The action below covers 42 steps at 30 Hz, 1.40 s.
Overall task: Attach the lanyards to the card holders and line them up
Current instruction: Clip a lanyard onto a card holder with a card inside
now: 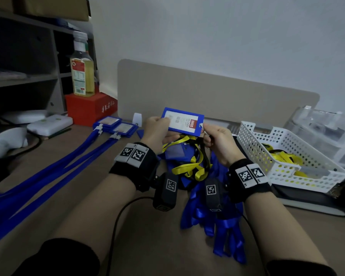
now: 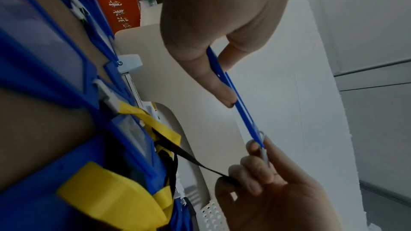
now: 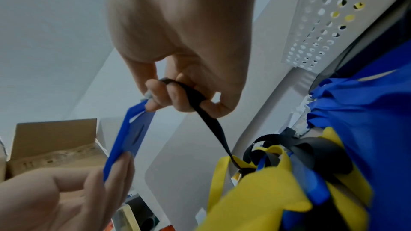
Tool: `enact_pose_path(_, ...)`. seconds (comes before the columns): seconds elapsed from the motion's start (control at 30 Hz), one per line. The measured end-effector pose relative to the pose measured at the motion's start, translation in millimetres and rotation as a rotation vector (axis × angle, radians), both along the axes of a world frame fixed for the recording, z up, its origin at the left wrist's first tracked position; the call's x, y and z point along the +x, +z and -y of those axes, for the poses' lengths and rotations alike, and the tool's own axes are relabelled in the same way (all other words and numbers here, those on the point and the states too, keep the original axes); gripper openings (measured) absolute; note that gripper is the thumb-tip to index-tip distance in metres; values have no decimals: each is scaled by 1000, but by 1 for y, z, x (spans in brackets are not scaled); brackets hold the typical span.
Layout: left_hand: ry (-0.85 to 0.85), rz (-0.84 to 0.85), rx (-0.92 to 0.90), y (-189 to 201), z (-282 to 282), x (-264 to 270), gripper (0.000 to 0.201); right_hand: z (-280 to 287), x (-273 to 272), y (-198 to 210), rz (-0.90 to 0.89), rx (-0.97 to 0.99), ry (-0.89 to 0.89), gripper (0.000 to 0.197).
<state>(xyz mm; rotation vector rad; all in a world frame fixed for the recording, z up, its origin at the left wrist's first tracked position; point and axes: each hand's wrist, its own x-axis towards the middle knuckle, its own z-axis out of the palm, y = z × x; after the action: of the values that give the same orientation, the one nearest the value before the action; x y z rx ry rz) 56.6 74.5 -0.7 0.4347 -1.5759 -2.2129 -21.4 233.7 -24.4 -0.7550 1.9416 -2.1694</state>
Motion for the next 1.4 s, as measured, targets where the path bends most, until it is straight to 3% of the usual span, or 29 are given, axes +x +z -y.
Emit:
enact_pose_path(0.17, -141, 25, 3, -7, 2, 3, 13, -5, 4, 4, -42, 29, -98, 37)
enact_pose_path(0.33, -186, 41, -80, -5, 5, 7, 14, -6, 4, 8, -120, 292, -63, 31)
enact_pose_path(0.5, -12, -77, -419, 2, 6, 8, 10, -1, 6, 6, -176, 433, -47, 33)
enact_pose_path(0.63, 131, -143, -649, 7, 9, 8, 14, 0, 11, 9, -141, 365, -101, 35)
enact_pose_path(0.83, 123, -171, -830, 10, 4, 9, 21, 4, 15, 11, -140, 324, -142, 31)
enact_pose_path(1.0, 123, -236, -1096, 10, -2, 7, 29, 6, 18, 13, -122, 285, -195, 37)
enact_pose_path(1.2, 112, -311, -1033, 9, 0, 9, 30, 3, 20, 18, 39, 198, -191, 37)
enact_pose_path(1.3, 64, -353, -995, 9, 0, 12, 34, 2, 20, 21, 202, 100, -142, 23)
enact_pose_path(1.4, -37, -363, -884, 7, 2, 12, 24, 0, 17, 22, 372, 6, -63, 24)
